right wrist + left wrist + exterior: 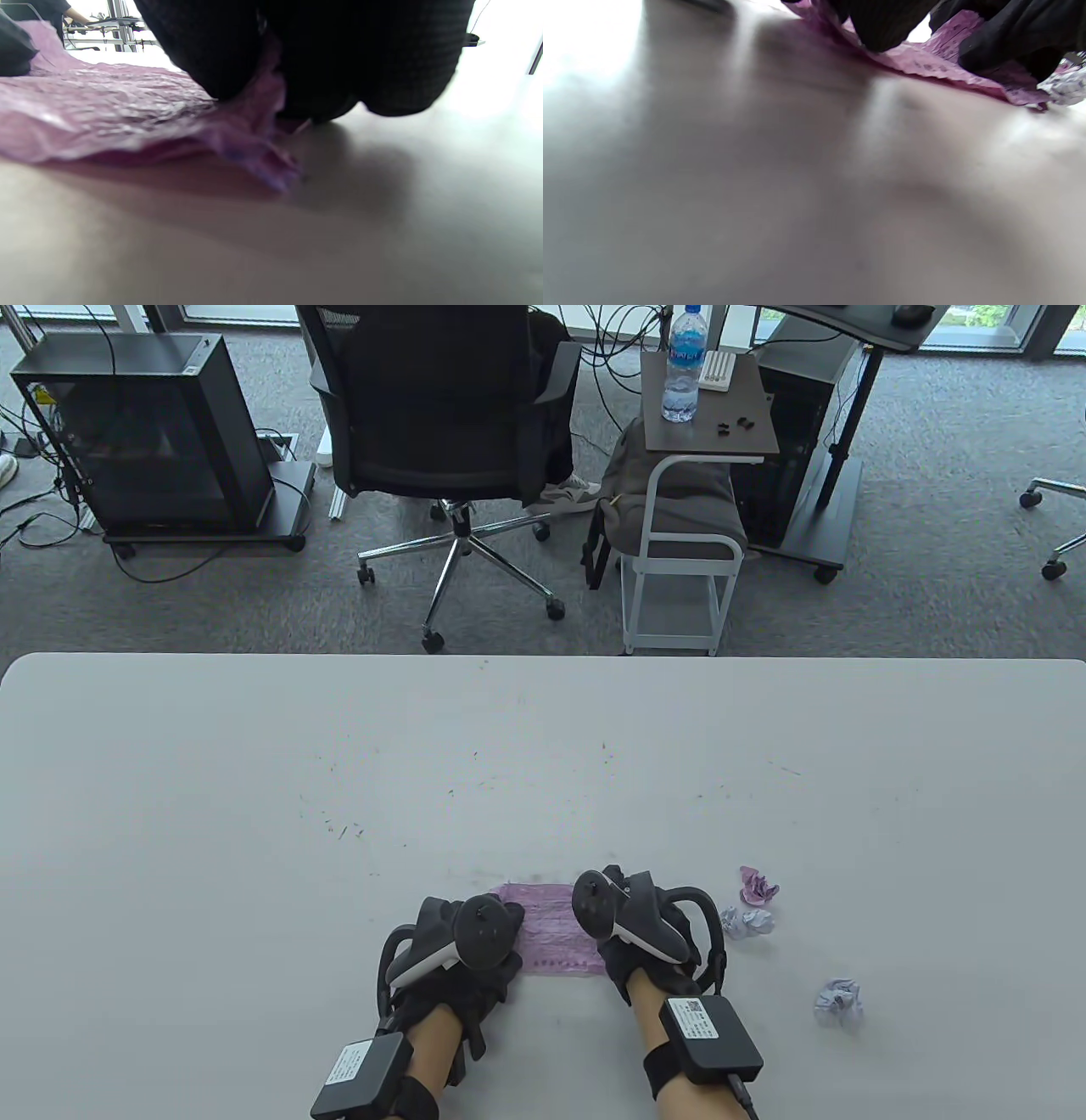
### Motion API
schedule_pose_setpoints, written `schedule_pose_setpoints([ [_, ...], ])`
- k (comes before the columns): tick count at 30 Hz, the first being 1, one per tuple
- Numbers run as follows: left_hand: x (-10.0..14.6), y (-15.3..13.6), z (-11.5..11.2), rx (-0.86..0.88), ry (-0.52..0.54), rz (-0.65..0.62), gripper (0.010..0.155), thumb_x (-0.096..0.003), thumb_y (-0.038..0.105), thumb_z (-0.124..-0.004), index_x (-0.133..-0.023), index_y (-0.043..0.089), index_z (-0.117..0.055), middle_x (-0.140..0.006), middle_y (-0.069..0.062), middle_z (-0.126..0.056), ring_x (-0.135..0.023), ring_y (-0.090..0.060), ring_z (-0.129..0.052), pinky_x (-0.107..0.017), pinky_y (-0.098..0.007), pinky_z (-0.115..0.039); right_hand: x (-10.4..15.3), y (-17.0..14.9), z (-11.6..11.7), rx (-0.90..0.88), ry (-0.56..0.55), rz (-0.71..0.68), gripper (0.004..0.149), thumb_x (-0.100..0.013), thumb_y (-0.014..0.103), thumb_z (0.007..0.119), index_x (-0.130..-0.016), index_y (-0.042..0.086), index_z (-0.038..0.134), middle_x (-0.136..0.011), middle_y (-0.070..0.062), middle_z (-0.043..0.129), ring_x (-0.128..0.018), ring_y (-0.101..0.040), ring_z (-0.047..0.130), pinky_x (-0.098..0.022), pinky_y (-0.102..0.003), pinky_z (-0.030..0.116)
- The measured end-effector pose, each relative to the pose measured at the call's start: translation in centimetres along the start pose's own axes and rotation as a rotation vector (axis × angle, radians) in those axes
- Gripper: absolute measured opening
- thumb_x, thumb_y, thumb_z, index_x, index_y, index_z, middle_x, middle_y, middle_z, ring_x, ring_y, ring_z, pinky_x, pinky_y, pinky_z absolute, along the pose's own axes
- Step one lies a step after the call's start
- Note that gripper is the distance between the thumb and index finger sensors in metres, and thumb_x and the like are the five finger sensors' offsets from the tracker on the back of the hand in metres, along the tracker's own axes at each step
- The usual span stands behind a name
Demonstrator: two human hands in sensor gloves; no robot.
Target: Flatten crumpled invoices and stack
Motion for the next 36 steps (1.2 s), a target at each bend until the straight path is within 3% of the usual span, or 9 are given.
schedule_pose_setpoints([
  [3, 0.1, -0.8, -0.2, -0.027, -0.031, 0.044, 0.062, -0.0615, 0.036, -0.069, -0.114, 0.019, -0.041, -0.111, -0.022, -0.014, -0.097, -0.06, -0.024, -0.067, -0.063, -0.04, 0.1, 0.2, 0.0, 0.063, -0.016, 0.005, 0.058, -0.048, 0.025, 0.085, -0.098, 0.009, 0.059, -0.072, -0.01, 0.089, -0.049, -0.023, 0.095, -0.034, -0.039, 0.088],
  [13, 0.5, -1.9, -0.1, 0.023, 0.002, 0.07, 0.065, -0.0609, 0.038, -0.069, -0.114, 0.017, -0.04, -0.111, -0.023, -0.017, -0.098, -0.057, -0.023, -0.067, -0.062, -0.038, 0.4, 0.3, -0.2, 0.162, -0.029, 0.028, 0.059, -0.049, 0.029, 0.083, -0.099, 0.01, 0.057, -0.086, -0.018, 0.08, -0.06, -0.031, 0.093, -0.04, -0.044, 0.086],
  [18, 0.9, -2.4, 0.5, 0.054, 0.058, 0.06, 0.066, -0.0602, 0.04, -0.069, -0.114, 0.015, -0.041, -0.111, -0.023, -0.019, -0.099, -0.057, -0.029, -0.067, -0.062, -0.043, 1.3, -0.5, -2.7, 0.214, -0.1, 0.012, 0.065, -0.049, 0.036, 0.083, -0.101, 0.011, 0.053, -0.098, -0.025, 0.063, -0.074, -0.038, 0.081, -0.045, -0.046, 0.083],
  [20, 1.3, -2.7, 1.1, 0.048, 0.119, 0.055, 0.066, -0.0594, 0.04, -0.07, -0.114, 0.013, -0.043, -0.111, -0.023, -0.022, -0.099, -0.056, -0.035, -0.067, -0.061, -0.048, 2.1, -1.6, -4.3, 0.201, -0.13, 0.025, 0.066, -0.049, 0.037, 0.083, -0.101, 0.011, 0.052, -0.099, -0.025, 0.062, -0.075, -0.039, 0.08, -0.045, -0.047, 0.082],
  [23, 2.0, -2.7, 1.6, 0.064, 0.131, 0.048, 0.068, -0.0591, 0.041, -0.07, -0.114, 0.012, -0.042, -0.111, -0.023, -0.022, -0.099, -0.056, -0.034, -0.067, -0.062, -0.049, 3.8, -4.3, -6.4, 0.197, -0.156, 0.071, 0.066, -0.049, 0.037, 0.083, -0.102, 0.011, 0.052, -0.099, -0.026, 0.061, -0.076, -0.04, 0.079, -0.046, -0.047, 0.082],
  [27, 3.9, -1.1, 3.5, -0.039, 0.175, 0.017, 0.072, -0.0585, 0.044, -0.071, -0.114, 0.012, -0.039, -0.111, -0.022, -0.021, -0.1, -0.056, -0.032, -0.067, -0.064, -0.048, 6.0, -9.2, -7.3, 0.199, -0.138, 0.179, 0.068, -0.05, 0.038, 0.082, -0.102, 0.011, 0.05, -0.1, -0.027, 0.058, -0.078, -0.041, 0.077, -0.047, -0.048, 0.082],
  [31, 6.8, 1.5, 5.5, -0.063, 0.275, -0.039, 0.074, -0.0585, 0.049, -0.07, -0.115, 0.012, -0.039, -0.112, -0.022, -0.021, -0.103, -0.056, -0.026, -0.067, -0.068, -0.044, 8.9, -14.9, -5.6, 0.089, -0.048, 0.358, 0.071, -0.051, 0.04, 0.081, -0.104, 0.009, 0.045, -0.102, -0.032, 0.053, -0.081, -0.047, 0.073, -0.049, -0.05, 0.081],
  [36, 9.7, 4.2, 5.1, -0.085, 0.299, -0.085, 0.076, -0.0588, 0.052, -0.069, -0.115, 0.012, -0.038, -0.113, -0.021, -0.02, -0.103, -0.056, -0.022, -0.067, -0.071, -0.04, 12.2, -19.2, -0.9, -0.084, 0.125, 0.53, 0.076, -0.052, 0.045, 0.079, -0.106, 0.009, 0.038, -0.103, -0.039, 0.045, -0.083, -0.055, 0.067, -0.049, -0.054, 0.08],
])
Point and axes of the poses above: the tracker on the back of each hand, its own y axis roughly to the thumb side, its own x axis roughly from the fingertips to the wrist, z = x × y, the point moved 5 cm from there along -x, roughly from the wrist to the fingertips
